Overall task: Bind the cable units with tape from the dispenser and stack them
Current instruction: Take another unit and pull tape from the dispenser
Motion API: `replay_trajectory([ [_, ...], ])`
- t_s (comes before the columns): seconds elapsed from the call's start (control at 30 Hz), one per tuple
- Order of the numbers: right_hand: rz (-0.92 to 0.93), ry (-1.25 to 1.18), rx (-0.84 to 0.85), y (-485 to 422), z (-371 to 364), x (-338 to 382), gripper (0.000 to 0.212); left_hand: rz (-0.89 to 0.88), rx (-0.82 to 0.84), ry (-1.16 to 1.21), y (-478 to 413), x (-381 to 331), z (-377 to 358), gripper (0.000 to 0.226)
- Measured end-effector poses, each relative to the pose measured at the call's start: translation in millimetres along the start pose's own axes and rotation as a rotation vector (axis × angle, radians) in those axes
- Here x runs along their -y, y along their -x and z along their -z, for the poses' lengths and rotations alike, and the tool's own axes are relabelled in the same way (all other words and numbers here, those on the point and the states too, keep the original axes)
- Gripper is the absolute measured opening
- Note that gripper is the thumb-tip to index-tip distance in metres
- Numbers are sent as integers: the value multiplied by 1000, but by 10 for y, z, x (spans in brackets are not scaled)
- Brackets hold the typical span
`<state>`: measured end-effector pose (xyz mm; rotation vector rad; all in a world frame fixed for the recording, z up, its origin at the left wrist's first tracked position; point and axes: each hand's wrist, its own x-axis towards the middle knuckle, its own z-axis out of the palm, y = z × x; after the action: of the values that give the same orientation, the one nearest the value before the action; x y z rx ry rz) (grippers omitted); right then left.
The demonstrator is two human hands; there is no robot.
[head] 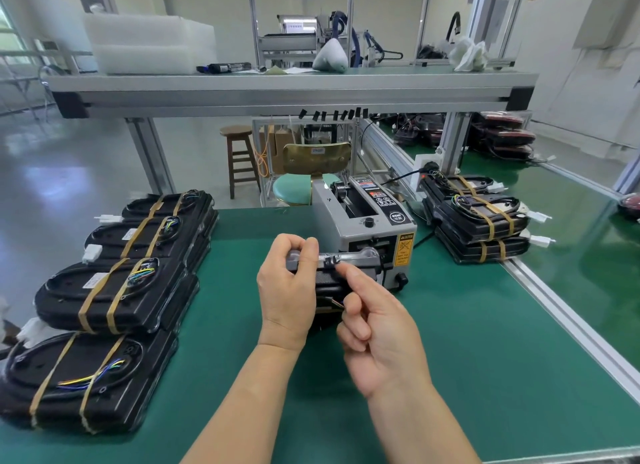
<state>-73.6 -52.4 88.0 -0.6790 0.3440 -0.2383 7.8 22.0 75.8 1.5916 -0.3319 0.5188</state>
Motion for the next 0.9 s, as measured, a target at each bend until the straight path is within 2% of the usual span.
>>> replay_trajectory([
  [0.9,30,-15,-49,10,-42,-56,13,31,-1,29,-33,48,24,30],
])
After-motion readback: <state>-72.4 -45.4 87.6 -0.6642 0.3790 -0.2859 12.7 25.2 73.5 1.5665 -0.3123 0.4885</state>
